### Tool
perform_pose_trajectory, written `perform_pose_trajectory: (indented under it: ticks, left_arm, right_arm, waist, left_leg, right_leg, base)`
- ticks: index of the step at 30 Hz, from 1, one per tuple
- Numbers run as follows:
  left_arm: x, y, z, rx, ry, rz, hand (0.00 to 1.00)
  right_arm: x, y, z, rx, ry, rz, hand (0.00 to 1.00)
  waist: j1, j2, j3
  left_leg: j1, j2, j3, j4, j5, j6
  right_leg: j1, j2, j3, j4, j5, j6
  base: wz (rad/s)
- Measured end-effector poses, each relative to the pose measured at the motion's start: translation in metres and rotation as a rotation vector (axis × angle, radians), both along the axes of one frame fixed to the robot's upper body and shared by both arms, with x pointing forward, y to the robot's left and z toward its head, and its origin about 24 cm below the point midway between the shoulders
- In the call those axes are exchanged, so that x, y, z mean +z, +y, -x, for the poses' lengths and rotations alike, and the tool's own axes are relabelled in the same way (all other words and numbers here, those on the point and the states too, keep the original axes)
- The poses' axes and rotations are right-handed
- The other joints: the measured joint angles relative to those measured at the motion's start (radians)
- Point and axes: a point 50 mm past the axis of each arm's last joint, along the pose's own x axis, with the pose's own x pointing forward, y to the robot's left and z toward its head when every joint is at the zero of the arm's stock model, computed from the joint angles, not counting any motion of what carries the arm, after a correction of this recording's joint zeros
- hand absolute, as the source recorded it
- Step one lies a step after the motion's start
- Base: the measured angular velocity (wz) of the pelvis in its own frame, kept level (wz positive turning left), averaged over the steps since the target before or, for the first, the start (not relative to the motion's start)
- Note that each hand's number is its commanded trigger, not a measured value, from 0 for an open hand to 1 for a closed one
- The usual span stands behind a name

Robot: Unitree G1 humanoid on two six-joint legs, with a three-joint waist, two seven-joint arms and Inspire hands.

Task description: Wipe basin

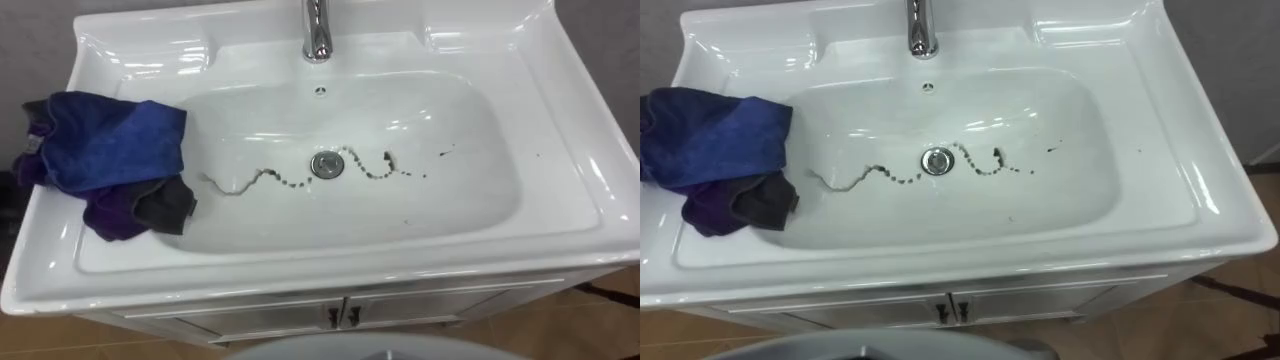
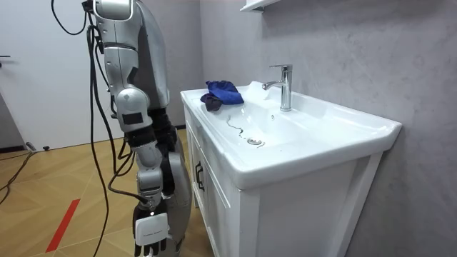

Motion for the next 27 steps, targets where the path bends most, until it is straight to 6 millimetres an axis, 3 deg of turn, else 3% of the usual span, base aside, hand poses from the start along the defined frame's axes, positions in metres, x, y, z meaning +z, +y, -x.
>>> perform_pose_trajectory:
  ticks: [20,27]
  left_arm:
    - [-0.0003,-0.0011,0.0009,-0.005,0.007,0.002,0.0]
    - [0.0,0.0,0.0018,-0.002,0.007,-0.004,0.0]
  right_arm:
    - [0.0001,-0.001,-0.0024,0.034,0.001,0.004,0.0]
    - [0.0,-0.0012,-0.0044,0.036,-0.006,0.009,0.0]
  waist:
    - [0.0,0.01,0.0008]
    - [0.0,-0.001,0.0002]
  left_leg:
    - [0.001,0.001,0.0,0.0,0.0,0.0]
    - [0.001,0.001,-0.002,0.001,0.0,0.0]
  right_leg:
    - [0.0,0.001,0.0,0.001,0.001,-0.001]
    - [0.001,0.002,0.0,0.0,0.001,-0.001]
  base:
    - [0.0]
    - [0.0]
